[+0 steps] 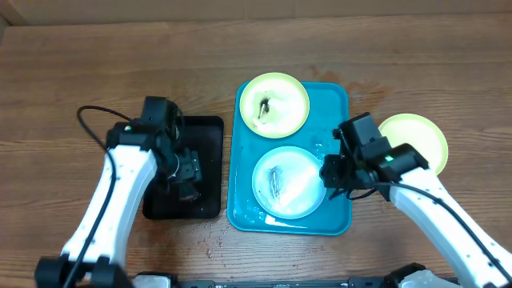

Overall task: Clean dirty plates on tray and stack at the side
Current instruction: 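Grasp the sponge from the black tray with the left gripper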

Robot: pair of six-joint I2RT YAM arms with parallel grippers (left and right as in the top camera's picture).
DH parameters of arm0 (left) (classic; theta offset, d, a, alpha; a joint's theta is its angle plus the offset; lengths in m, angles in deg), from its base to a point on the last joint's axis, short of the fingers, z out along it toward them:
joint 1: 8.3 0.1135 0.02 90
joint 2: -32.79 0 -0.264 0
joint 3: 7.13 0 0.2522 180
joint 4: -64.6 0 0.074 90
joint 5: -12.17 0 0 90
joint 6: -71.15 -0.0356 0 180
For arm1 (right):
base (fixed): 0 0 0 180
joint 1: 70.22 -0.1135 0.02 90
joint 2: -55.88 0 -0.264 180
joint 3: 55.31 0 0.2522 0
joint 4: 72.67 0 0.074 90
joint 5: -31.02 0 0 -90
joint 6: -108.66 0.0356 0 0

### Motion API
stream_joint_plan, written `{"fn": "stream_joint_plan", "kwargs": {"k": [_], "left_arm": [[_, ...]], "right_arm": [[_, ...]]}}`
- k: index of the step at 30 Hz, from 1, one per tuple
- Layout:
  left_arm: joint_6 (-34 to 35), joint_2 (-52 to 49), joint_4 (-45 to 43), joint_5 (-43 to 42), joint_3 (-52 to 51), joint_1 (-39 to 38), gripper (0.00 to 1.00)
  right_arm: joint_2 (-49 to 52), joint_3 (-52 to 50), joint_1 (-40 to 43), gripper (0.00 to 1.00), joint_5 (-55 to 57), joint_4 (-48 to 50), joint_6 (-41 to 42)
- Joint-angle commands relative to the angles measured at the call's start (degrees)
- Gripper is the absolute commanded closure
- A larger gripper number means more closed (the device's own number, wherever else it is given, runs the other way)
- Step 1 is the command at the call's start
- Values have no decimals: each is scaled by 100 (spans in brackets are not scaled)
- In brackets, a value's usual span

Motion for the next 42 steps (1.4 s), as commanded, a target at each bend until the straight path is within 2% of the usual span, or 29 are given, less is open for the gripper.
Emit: {"fn": "stream_joint_plan", "kwargs": {"k": [1, 4, 8, 9, 11, 16, 27, 33, 38, 42], "left_arm": [[684, -782, -92, 223, -52, -9, 40], [892, -1294, -249, 87, -52, -9, 63], [887, -1921, -597, -142, -52, -9, 66], [885, -2057, -713, -144, -52, -11, 74], [885, -2282, -863, -273, -52, -15, 95], [881, -2358, -1064, -763, 63, -15, 96], [299, -1871, -949, -452, 662, -160, 96], [299, -1971, -1360, 223, 286, -417, 96], [350, -2035, -1963, 203, -363, -496, 95], [367, -2035, -2044, 197, -595, -468, 96]], "right_arm": [[-238, 144, -26, 60, -579, -122, -35], [-232, 138, -26, 60, -575, -166, -35], [-232, 133, -26, 61, -566, -118, -37], [-232, 133, -26, 61, -553, -116, -37], [-232, 133, -26, 61, -551, -116, -37], [-232, 133, -26, 61, -551, -94, -37], [-232, 133, -26, 61, -553, -72, -33], [-232, 133, -26, 61, -551, -74, -33], [-232, 133, -26, 61, -551, -74, -33], [-232, 133, -26, 61, -549, -68, -33]]}}
